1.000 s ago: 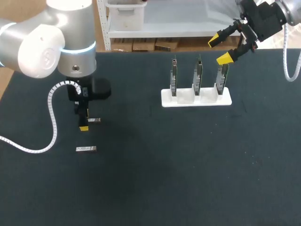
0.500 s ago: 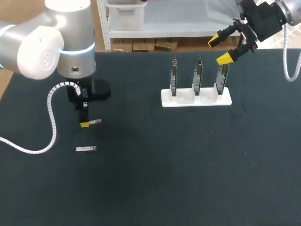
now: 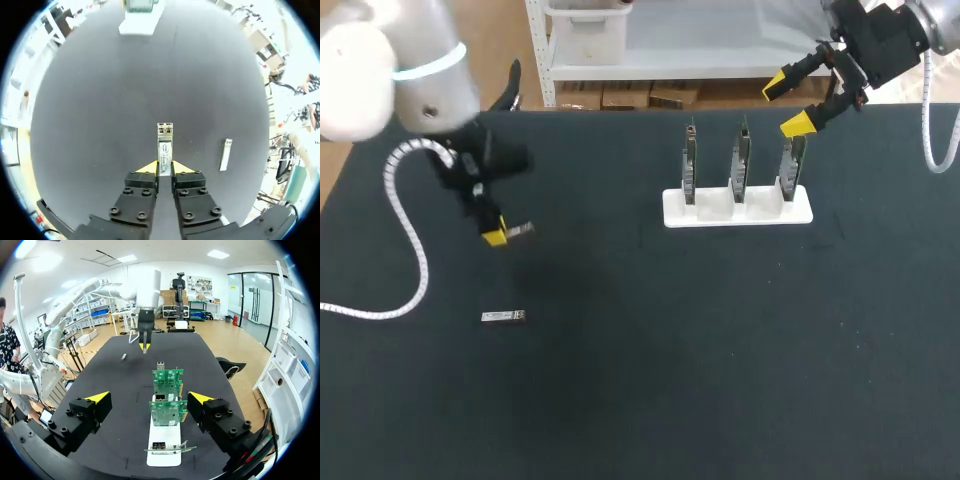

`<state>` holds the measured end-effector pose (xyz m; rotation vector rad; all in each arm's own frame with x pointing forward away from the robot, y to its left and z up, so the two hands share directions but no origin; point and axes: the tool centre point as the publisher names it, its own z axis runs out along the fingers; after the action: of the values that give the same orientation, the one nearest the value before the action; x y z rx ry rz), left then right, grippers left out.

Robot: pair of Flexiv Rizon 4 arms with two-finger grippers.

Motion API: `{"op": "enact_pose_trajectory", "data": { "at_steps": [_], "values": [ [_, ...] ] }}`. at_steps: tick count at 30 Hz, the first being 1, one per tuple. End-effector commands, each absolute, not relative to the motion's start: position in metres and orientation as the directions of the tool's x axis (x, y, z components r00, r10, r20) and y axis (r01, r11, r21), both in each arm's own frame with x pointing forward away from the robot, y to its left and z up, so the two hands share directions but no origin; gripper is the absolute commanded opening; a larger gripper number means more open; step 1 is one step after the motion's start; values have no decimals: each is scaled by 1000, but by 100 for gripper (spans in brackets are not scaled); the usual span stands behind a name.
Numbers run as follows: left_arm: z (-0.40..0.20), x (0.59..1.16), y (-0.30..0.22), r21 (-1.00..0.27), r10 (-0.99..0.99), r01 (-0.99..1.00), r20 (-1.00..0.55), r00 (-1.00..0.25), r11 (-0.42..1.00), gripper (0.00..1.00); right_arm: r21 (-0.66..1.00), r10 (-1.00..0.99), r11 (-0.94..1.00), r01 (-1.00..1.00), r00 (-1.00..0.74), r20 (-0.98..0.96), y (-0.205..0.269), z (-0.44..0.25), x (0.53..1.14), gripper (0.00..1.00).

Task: Pick up the optical module with the left hand, and insert it into the network port with the right hand.

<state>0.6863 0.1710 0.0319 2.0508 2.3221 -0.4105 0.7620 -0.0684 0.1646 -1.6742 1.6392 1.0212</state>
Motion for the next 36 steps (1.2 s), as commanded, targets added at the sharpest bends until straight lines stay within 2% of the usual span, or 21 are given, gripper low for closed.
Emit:
{"op": "enact_pose_trajectory", "data": {
  "at_steps": [1, 25, 29, 32, 36],
  "values": [
    [62, 682, 174, -130, 907, 991, -415, -76, 24, 0, 106, -550, -78, -991, -46, -834, -68, 165, 762, 100],
    [68, 683, 171, -120, 901, 993, -429, -66, 15, 0, 106, -550, -78, -991, -46, -834, -68, 165, 762, 100],
    [78, 697, 134, -70, 794, 997, -603, -78, 44, 0, 106, -550, -78, -991, -46, -834, -68, 165, 762, 100],
    [100, 711, 119, 5, 762, 999, -647, -23, 35, 0, 106, -550, -78, -991, -46, -834, -68, 165, 762, 100],
    [125, 727, 111, 35, 704, 997, -709, -23, 67, 0, 106, -550, -78, -991, -46, -834, -68, 165, 762, 100]
  ]
}}
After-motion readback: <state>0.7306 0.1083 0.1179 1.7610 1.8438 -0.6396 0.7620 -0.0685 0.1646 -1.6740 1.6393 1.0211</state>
